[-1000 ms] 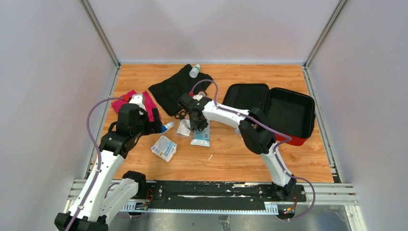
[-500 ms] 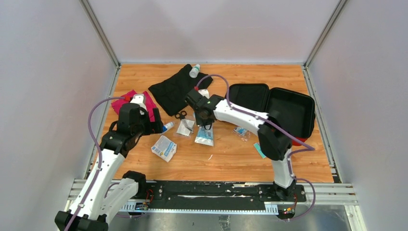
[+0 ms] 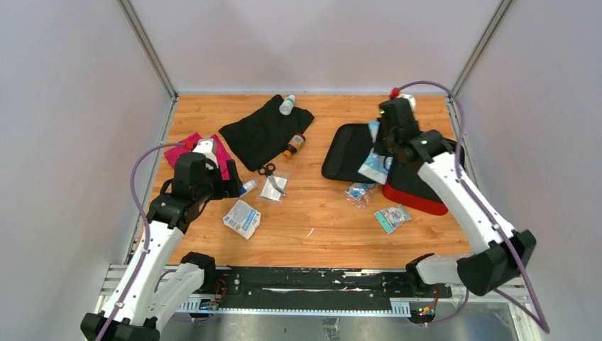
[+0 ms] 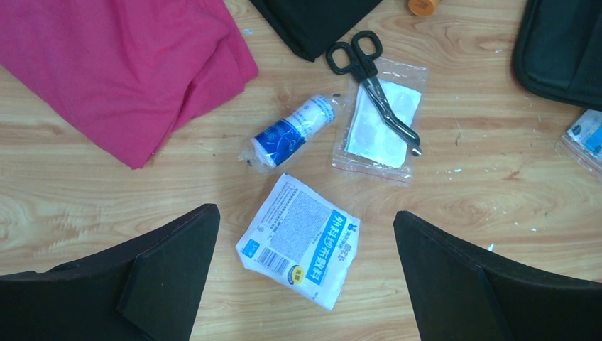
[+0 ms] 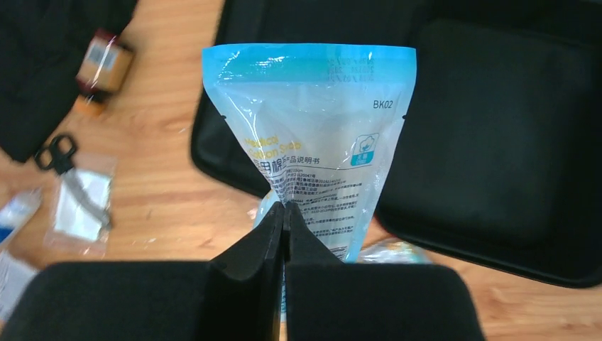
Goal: Organize the medicine kit
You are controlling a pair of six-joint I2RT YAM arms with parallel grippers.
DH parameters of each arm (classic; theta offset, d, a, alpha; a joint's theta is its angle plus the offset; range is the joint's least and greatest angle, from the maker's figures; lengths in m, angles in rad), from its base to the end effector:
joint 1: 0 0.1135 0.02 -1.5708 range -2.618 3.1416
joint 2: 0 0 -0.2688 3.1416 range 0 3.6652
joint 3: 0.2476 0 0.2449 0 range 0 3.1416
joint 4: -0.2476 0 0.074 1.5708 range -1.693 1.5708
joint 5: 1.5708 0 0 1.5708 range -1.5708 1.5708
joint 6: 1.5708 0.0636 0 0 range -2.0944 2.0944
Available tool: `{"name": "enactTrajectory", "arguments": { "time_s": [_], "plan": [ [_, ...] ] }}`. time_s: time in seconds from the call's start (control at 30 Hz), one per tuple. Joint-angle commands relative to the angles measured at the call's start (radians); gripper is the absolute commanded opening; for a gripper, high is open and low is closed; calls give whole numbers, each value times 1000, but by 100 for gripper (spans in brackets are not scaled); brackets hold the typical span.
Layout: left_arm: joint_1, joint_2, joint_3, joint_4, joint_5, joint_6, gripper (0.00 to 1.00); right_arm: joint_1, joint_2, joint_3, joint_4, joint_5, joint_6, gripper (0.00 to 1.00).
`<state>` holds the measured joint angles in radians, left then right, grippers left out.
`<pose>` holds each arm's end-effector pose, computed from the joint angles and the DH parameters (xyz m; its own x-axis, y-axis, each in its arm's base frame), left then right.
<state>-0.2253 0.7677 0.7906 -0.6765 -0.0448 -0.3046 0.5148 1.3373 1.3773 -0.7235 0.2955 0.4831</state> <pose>0.1681 -0.0356 0.2820 -0.6219 -0.1648 -0.7655 0.0021 0.9772 -0.2121 0.2678 0.1302 0.3593 -0.6143 0.1631 -0.7721 0.0123 0.9803 0.1973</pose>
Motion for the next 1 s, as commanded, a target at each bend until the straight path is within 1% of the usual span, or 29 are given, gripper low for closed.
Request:
{"name": "enactTrajectory", "arguments": {
  "time_s": [0.0, 0.03, 0.13, 0.2, 0.3, 0.43, 0.53, 0.67, 0.73, 0.8, 0.9, 0.97],
  "plan": [
    [5, -33, 0, 26, 80, 35, 100, -173, -75, -10, -75, 24, -160, 0],
    [4, -46, -6, 35, 95, 36, 100, -228, -66, 3, -87, 11, -188, 0],
    [-8, -57, -17, 46, 102, 36, 100, -322, -6, 49, -116, -16, -260, 0],
    [-13, -49, -17, 47, 102, 37, 100, -370, 55, 85, -138, -51, -331, 0],
    [-21, -41, -17, 46, 99, 36, 100, -441, 142, 131, -146, -59, -387, 0],
    [-28, -39, -18, 49, 100, 35, 100, -529, 291, 181, -141, -155, -433, 0],
    [-31, -34, -19, 51, 100, 35, 100, -547, 415, 229, -144, -156, -470, 0],
    [-31, -32, -20, 50, 100, 35, 100, -552, 555, 295, -162, -139, -479, 0],
    [-31, -32, -20, 50, 101, 35, 100, -552, 600, 321, -166, -148, -479, 1],
    [-31, -31, -21, 51, 101, 35, 100, -551, 654, 343, -182, -176, -479, 7],
    [-31, -28, -21, 52, 97, 33, 100, -550, 667, 339, -195, -234, -476, 28],
    [-31, -28, -22, 52, 95, 33, 100, -550, 640, 309, -185, -226, -456, 40]
  ]
}}
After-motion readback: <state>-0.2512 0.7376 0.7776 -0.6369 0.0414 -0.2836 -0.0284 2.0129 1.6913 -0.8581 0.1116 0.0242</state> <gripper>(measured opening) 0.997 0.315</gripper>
